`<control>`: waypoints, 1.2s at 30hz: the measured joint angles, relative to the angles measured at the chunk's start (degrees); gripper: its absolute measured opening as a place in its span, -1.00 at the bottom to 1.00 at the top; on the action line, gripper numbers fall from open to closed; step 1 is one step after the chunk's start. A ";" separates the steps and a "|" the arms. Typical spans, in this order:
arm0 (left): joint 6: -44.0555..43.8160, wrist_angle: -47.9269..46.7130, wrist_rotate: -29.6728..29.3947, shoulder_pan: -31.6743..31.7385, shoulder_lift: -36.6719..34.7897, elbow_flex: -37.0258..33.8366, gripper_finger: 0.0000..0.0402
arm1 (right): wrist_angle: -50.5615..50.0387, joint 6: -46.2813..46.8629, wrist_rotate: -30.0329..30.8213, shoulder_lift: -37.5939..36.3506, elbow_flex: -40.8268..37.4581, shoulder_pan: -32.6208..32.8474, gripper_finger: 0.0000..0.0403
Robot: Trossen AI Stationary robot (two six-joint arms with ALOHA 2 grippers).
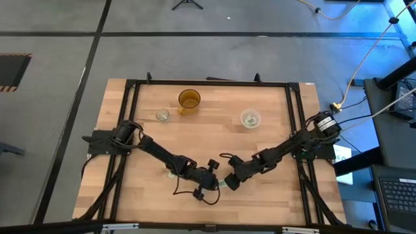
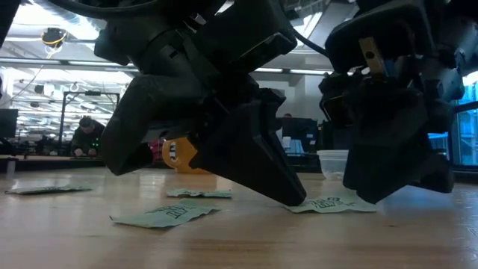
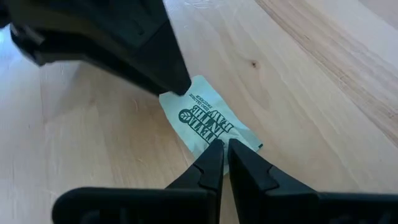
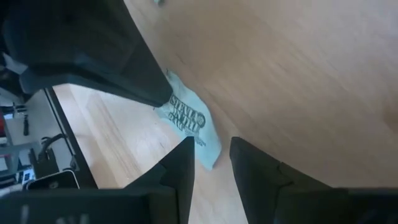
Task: Pick and place Stevia / Truvia into bins
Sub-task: Put the stevia packet into the transparent container
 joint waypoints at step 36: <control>-2.32 -14.24 -11.65 2.75 -13.12 -0.15 -0.47 | -0.48 -6.96 -1.60 -5.00 0.12 -2.87 -0.99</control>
